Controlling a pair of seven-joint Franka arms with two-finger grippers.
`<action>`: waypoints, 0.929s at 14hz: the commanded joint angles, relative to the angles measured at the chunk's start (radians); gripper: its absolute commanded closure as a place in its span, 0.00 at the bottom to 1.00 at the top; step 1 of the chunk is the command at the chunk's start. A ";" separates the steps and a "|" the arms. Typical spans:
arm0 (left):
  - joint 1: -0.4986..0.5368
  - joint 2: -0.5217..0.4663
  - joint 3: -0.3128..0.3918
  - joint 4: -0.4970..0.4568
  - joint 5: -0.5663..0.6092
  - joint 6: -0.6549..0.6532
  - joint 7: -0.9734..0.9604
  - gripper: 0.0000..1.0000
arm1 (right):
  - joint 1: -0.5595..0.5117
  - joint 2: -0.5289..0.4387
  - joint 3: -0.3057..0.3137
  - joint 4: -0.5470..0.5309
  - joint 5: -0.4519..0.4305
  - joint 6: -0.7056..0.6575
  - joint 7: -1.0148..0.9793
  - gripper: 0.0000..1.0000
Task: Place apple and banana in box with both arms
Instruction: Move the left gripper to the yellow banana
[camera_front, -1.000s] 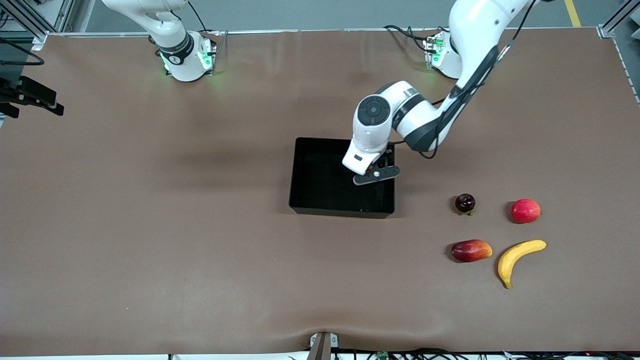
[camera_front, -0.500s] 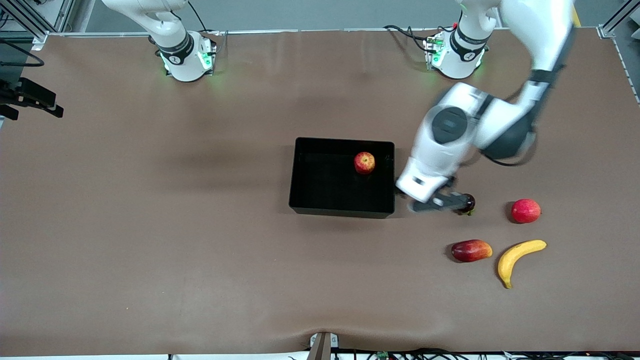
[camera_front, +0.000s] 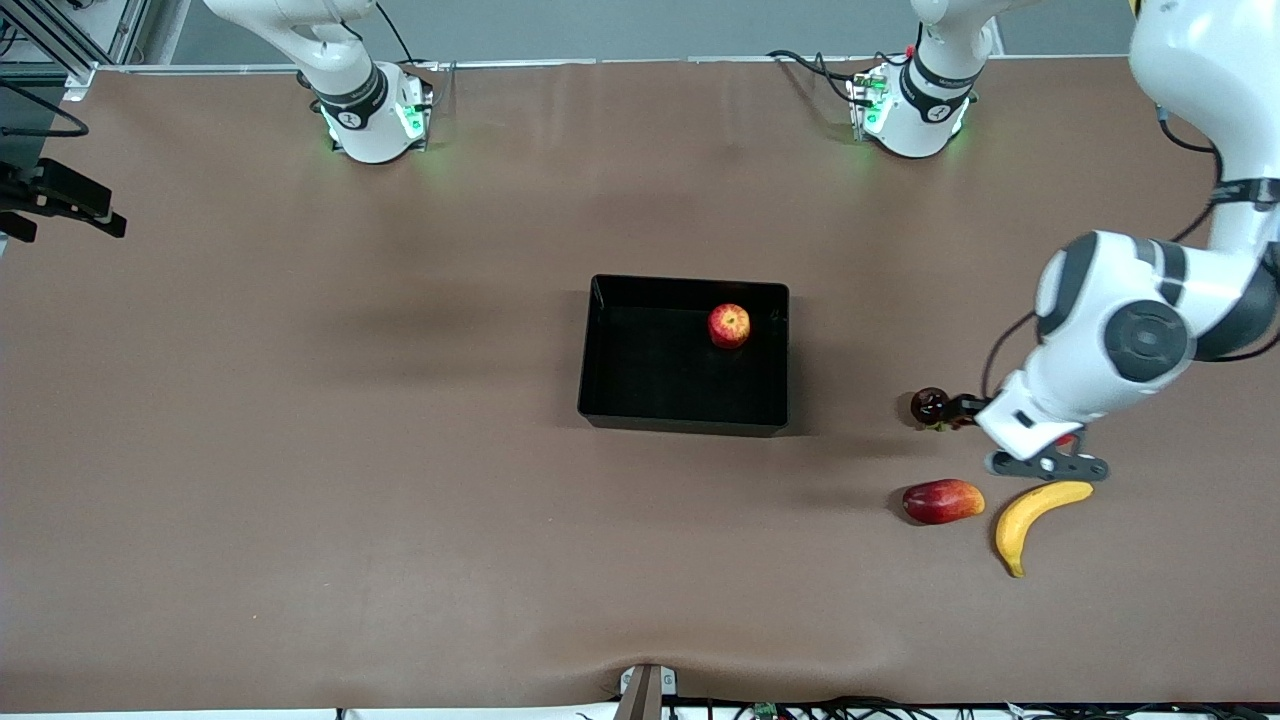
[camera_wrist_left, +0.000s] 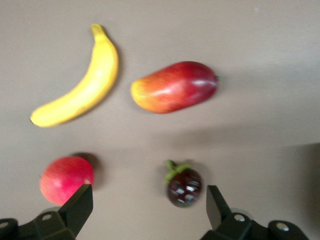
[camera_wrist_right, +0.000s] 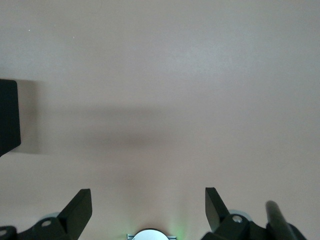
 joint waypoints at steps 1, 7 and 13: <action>0.082 0.076 -0.014 0.008 0.021 0.111 0.156 0.00 | -0.006 -0.015 0.005 -0.017 -0.016 0.022 -0.011 0.00; 0.141 0.228 0.007 0.065 0.125 0.247 0.432 0.00 | -0.002 -0.016 0.005 -0.019 -0.011 0.018 -0.012 0.00; 0.139 0.288 0.007 0.076 0.265 0.297 0.530 0.00 | -0.008 -0.015 0.003 -0.019 -0.007 0.010 -0.011 0.00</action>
